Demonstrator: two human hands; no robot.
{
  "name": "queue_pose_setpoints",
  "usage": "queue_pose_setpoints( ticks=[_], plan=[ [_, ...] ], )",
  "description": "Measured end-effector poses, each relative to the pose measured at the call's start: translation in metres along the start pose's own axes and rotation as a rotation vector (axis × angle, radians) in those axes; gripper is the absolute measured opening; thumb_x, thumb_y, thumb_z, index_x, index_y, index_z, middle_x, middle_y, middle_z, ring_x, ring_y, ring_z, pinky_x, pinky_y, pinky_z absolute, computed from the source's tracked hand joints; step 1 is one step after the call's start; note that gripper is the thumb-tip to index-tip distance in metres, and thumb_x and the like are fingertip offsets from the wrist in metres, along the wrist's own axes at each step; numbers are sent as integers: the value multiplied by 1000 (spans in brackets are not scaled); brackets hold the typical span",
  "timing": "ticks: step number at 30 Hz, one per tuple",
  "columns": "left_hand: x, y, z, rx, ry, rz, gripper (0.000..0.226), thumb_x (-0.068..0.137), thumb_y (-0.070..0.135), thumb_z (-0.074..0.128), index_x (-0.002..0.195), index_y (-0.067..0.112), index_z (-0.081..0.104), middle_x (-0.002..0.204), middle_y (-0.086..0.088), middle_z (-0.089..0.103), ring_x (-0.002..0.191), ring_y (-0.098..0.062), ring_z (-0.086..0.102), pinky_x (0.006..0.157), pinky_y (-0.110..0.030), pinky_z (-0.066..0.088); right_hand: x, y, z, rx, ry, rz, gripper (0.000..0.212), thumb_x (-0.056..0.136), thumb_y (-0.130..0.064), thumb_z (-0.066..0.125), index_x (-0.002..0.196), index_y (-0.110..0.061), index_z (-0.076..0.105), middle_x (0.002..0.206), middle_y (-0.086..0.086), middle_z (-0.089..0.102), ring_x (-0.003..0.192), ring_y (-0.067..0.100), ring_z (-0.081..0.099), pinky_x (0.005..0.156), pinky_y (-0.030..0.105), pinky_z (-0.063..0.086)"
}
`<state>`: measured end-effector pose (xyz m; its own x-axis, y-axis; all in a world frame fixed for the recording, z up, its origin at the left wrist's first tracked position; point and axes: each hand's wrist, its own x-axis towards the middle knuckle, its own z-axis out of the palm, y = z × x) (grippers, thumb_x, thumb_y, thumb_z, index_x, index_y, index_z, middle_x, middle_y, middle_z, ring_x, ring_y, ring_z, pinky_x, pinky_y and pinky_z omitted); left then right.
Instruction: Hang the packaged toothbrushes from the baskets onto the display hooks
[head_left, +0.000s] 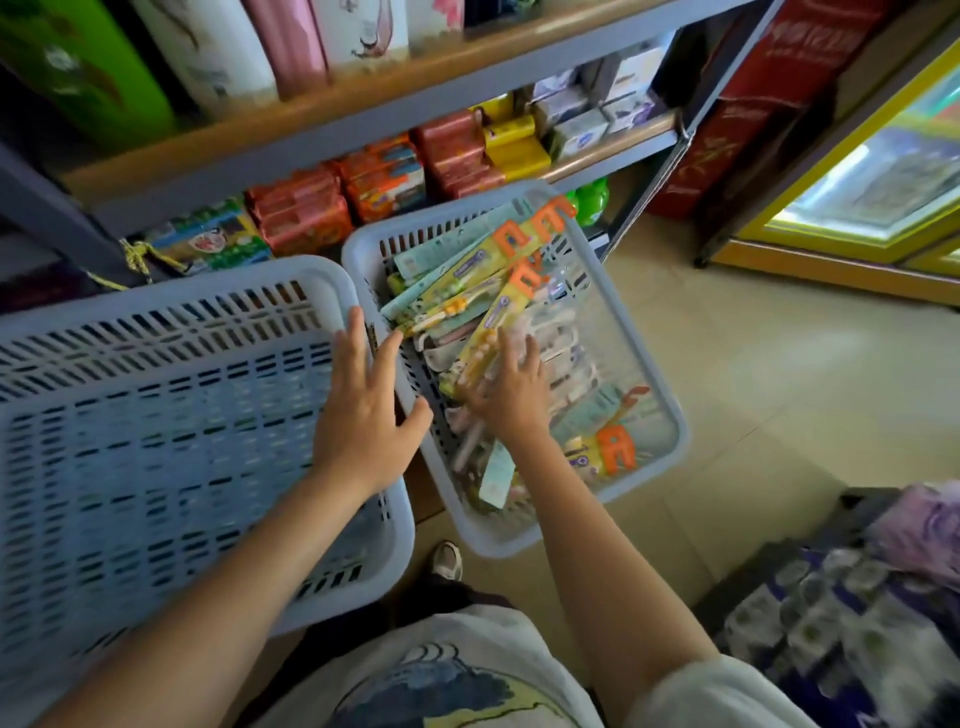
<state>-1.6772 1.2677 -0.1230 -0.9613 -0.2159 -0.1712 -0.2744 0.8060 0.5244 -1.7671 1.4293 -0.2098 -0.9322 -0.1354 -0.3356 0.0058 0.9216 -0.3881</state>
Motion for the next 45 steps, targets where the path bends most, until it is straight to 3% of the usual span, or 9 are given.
queue_pose_setpoints(
  ticks=[7, 17, 20, 24, 28, 31, 35, 41, 45],
  plan=[
    [-1, 2, -1, -37, 18, 7, 71, 98, 36, 58, 158, 22, 23, 168, 2, -19, 156, -24, -11, 109, -46, 42, -15, -3, -3, 260, 35, 423, 118, 84, -64, 68, 158, 0, 3, 163, 25, 15, 152, 37, 14, 124, 45, 18],
    [-2, 0, -1, -63, 46, 24, 62, 97, 31, 58, 153, 20, 34, 169, 1, -14, 156, -24, -9, 110, -48, 40, 11, -29, 4, 613, 17, 614, 128, 79, -61, 75, 159, -1, -5, 165, 22, -1, 154, 37, 1, 125, 47, 19],
    [-3, 1, -1, -66, 42, 16, 62, 97, 30, 59, 153, 20, 34, 169, 1, -14, 156, -23, -9, 110, -47, 40, 14, -36, 2, 583, -11, 671, 126, 78, -58, 79, 160, -7, -2, 162, 24, 7, 150, 43, 16, 117, 49, 33],
    [-3, 2, -2, -77, 40, 15, 64, 97, 30, 58, 155, 20, 32, 169, 2, -15, 156, -23, -10, 111, -46, 38, 14, -28, 3, 710, 26, 664, 99, 80, -46, 83, 150, -12, 22, 147, 19, 36, 124, 38, 53, 95, 45, 54],
    [-2, 0, -1, -71, 33, 7, 66, 97, 33, 58, 155, 22, 29, 168, 5, -17, 156, -21, -11, 107, -47, 43, 5, -21, 0, 718, 42, 588, 68, 87, -37, 77, 134, -11, 36, 123, 10, 58, 92, 26, 61, 72, 36, 52],
    [-1, -1, 0, -64, 31, 4, 67, 96, 36, 57, 155, 23, 28, 168, 7, -18, 156, -20, -10, 105, -47, 46, 1, -30, 0, 776, -16, 522, 57, 88, -31, 77, 128, -16, 39, 126, 8, 61, 100, 29, 67, 84, 45, 59],
    [-2, -2, -1, -69, 36, 5, 67, 97, 39, 57, 155, 25, 27, 167, 10, -19, 156, -19, -9, 103, -47, 47, 3, -49, -3, 796, -64, 474, 102, 78, -49, 83, 152, -11, 24, 152, 12, 46, 133, 34, 52, 101, 44, 48],
    [-4, -3, -3, -65, 42, -6, 64, 98, 38, 57, 154, 26, 28, 166, 13, -20, 156, -17, -8, 102, -42, 47, 14, -40, -1, 819, -44, 536, 65, 84, -38, 81, 127, -16, 37, 122, 4, 60, 98, 27, 62, 77, 37, 51],
    [-5, -2, -3, -67, 46, -15, 63, 99, 36, 56, 155, 26, 28, 166, 12, -20, 156, -15, -10, 103, -40, 45, 13, -29, 3, 929, -49, 522, 66, 82, -35, 83, 133, -13, 48, 126, 4, 63, 107, 25, 65, 84, 39, 56]
  ],
)
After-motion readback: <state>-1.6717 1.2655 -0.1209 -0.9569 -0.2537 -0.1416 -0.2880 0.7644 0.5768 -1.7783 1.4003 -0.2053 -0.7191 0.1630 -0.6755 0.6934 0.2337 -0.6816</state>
